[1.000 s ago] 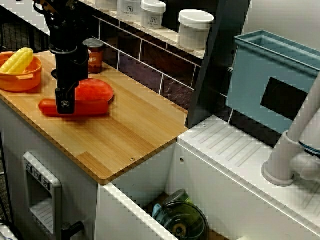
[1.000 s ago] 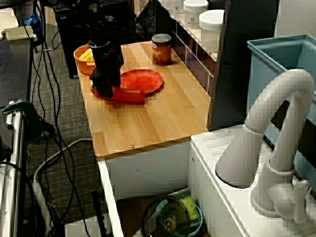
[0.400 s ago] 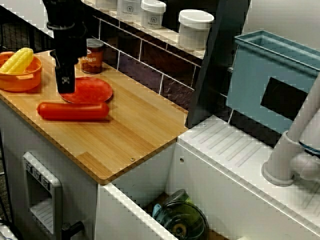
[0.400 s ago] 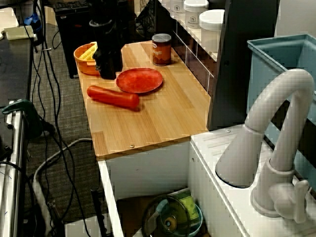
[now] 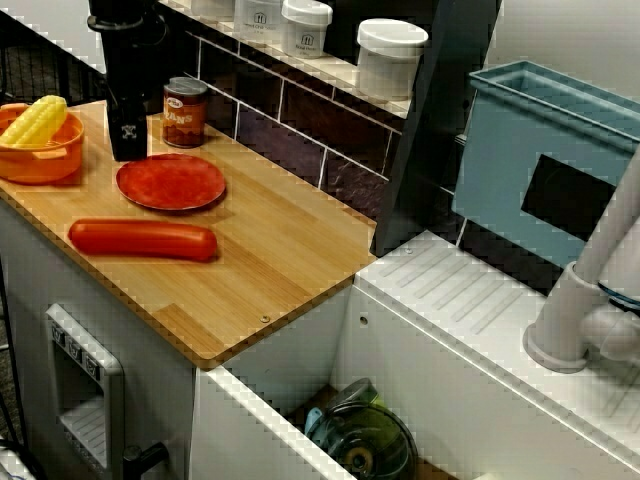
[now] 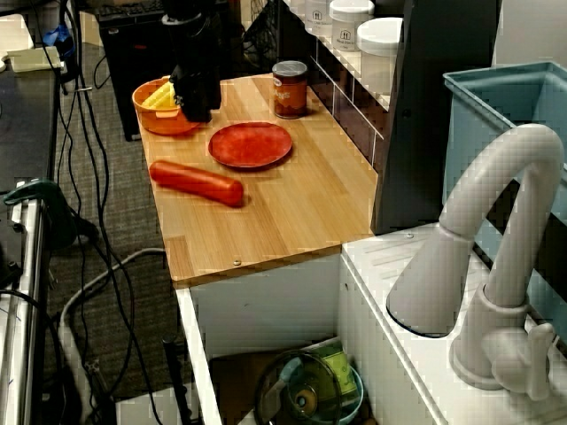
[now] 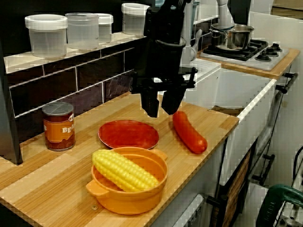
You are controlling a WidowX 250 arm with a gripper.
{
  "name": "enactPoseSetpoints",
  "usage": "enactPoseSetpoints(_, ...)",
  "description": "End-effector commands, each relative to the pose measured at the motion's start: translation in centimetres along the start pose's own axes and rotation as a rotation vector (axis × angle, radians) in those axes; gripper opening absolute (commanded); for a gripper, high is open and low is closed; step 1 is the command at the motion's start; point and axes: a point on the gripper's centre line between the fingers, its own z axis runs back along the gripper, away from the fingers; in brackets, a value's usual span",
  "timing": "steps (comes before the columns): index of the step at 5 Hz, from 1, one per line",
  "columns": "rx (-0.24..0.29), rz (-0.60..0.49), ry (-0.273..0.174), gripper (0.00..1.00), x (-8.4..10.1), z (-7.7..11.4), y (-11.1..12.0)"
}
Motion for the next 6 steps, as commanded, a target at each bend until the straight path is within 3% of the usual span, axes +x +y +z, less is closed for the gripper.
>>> enactPoseSetpoints(1,0.067,0.034,-0.001,1.0,0.3,0.2,1.4)
enactPoseSetpoints(3,0.033,0.028,0.02,1.0,-0.1,0.7,0.7)
enactPoseSetpoints(6,0.026,-0.018,0.04,1.0,-1.2,0.4,-2.2)
